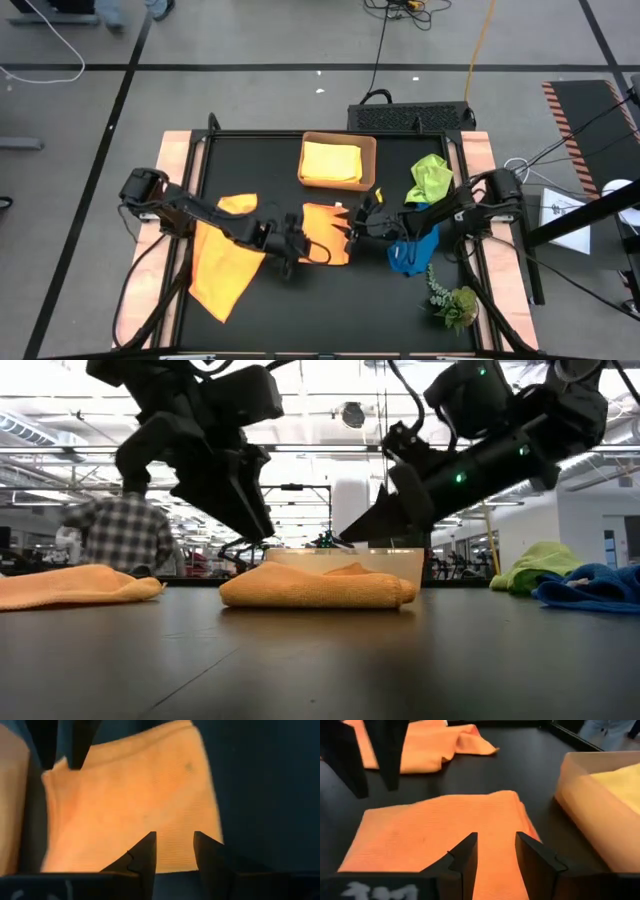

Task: Fold microfiber towels
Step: Put the orange towel in the orange bin

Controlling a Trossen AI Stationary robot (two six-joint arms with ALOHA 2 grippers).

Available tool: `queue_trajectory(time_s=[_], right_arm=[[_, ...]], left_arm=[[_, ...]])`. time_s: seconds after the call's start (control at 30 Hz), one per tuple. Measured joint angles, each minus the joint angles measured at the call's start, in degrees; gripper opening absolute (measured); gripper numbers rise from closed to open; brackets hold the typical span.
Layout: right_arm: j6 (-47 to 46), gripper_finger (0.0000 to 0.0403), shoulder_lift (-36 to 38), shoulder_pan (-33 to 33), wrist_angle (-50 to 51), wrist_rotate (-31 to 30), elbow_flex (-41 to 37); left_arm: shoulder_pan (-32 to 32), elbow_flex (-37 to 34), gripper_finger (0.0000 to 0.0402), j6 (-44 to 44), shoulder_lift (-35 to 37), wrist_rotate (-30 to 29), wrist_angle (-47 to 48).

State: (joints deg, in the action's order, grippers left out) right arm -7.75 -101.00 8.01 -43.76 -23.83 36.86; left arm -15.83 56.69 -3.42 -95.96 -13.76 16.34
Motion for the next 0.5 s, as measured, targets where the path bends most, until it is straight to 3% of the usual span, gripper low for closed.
queue_trajectory(time_s=[0.23,0.5], right_arm=[[-0.65,0.0125,-7.88,-2.09,-5.01,-0.39,0.36],[-3.18,0.0125,-8.01,-2.06,-0.13,-3.19,0.59]], left_arm=[[-1.96,-2.06,0.0118,2.60,-4.41,0.22,-5.84],[-1.81,-2.30,0.0117,6.21,-6.66,-0.86,6.21]])
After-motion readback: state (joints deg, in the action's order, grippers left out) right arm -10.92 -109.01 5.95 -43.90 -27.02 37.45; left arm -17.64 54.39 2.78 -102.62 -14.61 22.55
